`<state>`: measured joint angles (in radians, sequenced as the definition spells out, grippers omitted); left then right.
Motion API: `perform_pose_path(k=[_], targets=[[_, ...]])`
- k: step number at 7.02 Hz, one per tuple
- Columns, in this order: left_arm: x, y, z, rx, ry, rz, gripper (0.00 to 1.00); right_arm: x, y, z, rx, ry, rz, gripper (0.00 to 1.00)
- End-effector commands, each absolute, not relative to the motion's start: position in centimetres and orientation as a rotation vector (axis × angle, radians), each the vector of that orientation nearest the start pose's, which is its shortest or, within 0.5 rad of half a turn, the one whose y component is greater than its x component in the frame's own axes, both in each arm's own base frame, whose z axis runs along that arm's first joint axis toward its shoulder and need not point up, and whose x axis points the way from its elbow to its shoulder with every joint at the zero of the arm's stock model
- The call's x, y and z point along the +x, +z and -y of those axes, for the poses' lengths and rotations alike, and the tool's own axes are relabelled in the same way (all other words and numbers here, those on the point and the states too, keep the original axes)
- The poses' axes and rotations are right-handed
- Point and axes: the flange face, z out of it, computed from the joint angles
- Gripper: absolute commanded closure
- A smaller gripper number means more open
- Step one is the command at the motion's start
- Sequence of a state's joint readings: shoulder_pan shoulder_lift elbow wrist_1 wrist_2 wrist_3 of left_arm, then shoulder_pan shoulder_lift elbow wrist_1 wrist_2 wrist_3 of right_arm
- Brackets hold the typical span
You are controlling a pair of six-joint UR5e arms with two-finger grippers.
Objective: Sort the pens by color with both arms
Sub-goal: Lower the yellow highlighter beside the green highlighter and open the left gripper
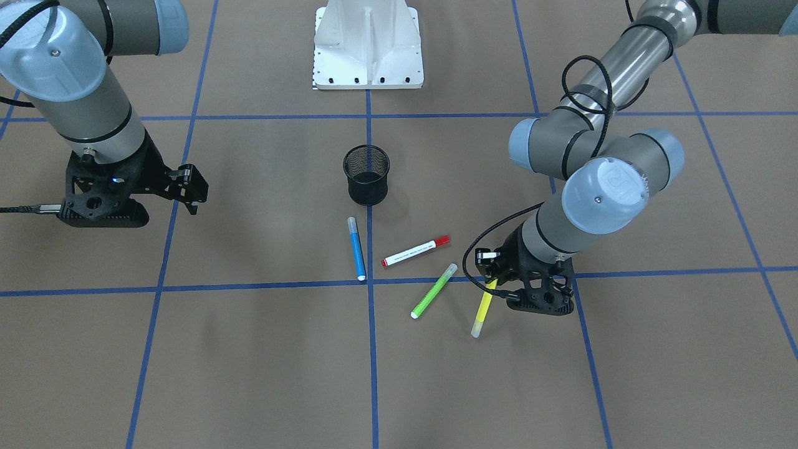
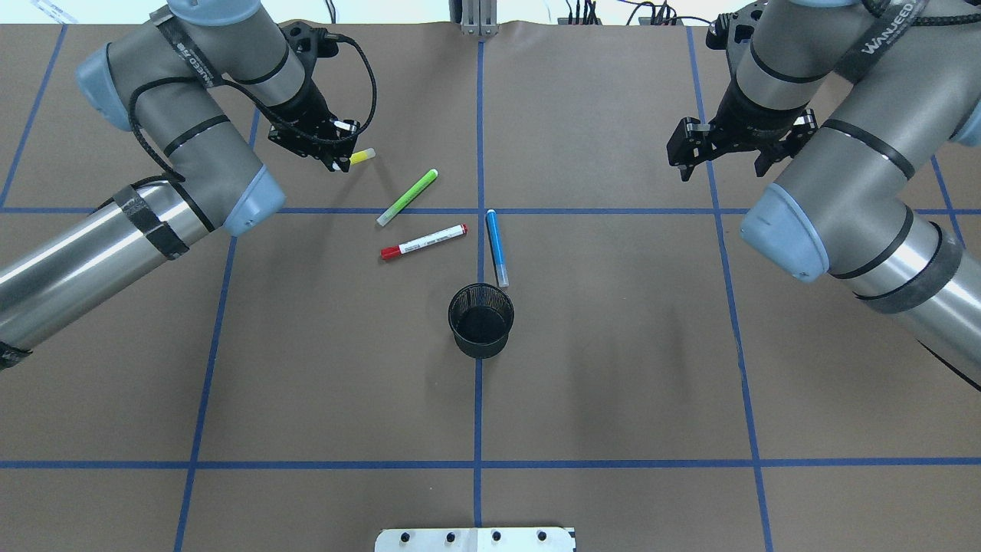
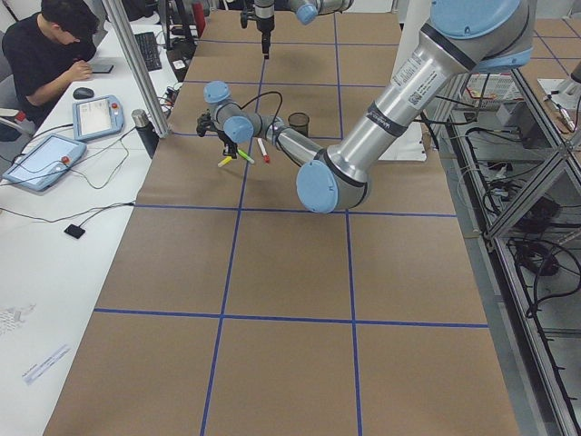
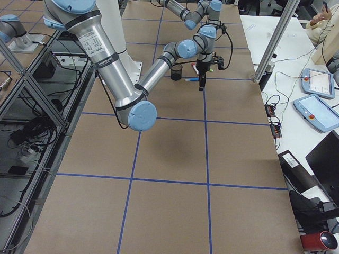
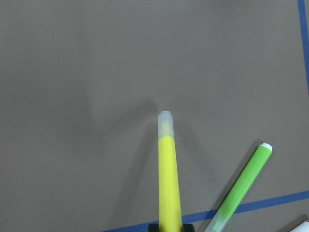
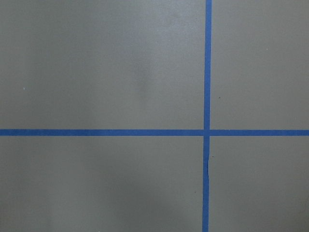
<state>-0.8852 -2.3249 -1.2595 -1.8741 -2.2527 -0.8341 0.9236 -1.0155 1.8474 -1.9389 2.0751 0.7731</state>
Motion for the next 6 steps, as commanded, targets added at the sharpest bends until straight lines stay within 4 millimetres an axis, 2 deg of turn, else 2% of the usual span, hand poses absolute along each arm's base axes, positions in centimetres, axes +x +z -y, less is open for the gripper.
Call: perform_pose_path(k=[1,3,4,5,6], targets=[[43.7,29.5,63.9,0.078,0.125,-0.959,0.54,-30.4,26.7,54.3,0.021,0.004,0.671,0.01],[43.6,29.6,63.8,0.078,0.128,-0.958,0.16,-30.4,26.7,54.3,0.022,0.002,0.672,0.01],[43.2,29.4,63.7,0.082,0.12,-0.963,0.01,-30.2,26.8,54.4,0.026,-0.006,0.674,0.01],[41.8,29.9,63.2,0.097,0.122,-0.967,0.0,-29.8,26.8,54.6,0.029,-0.005,0.676,0.01],[38.1,30.6,64.8,0.123,0.1,-0.967,0.0,-28.0,27.0,55.4,0.086,-0.085,0.69,0.01]])
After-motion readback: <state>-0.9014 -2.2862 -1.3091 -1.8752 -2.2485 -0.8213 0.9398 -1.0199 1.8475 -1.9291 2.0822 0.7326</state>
